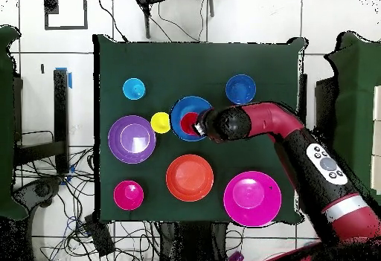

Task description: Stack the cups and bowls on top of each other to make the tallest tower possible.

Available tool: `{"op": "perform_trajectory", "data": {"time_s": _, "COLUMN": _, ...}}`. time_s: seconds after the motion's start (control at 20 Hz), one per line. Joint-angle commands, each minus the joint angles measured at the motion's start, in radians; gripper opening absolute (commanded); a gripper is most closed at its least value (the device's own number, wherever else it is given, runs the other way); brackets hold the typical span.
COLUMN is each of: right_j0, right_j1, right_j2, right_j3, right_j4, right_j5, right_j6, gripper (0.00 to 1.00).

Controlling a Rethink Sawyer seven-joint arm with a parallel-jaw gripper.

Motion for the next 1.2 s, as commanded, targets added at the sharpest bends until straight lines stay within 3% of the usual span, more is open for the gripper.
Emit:
{"op": "perform_trajectory", "data": {"time_s": 0.05, "right_j0": -0.001, "right_j1": 0.042, "right_j2": 0.035, "right_j3": 0.047, "right_j4": -0.005, "right_j5": -0.067, "right_j6": -0.111, "gripper": 0.00}}
{"op": "perform_trajectory", "data": {"time_s": 1.2, "right_j0": -0.006, "right_j1": 0.048, "right_j2": 0.049, "right_j3": 0.038, "right_j4": -0.031, "right_j5": -0.091, "right_j6": -0.122, "gripper": 0.00}}
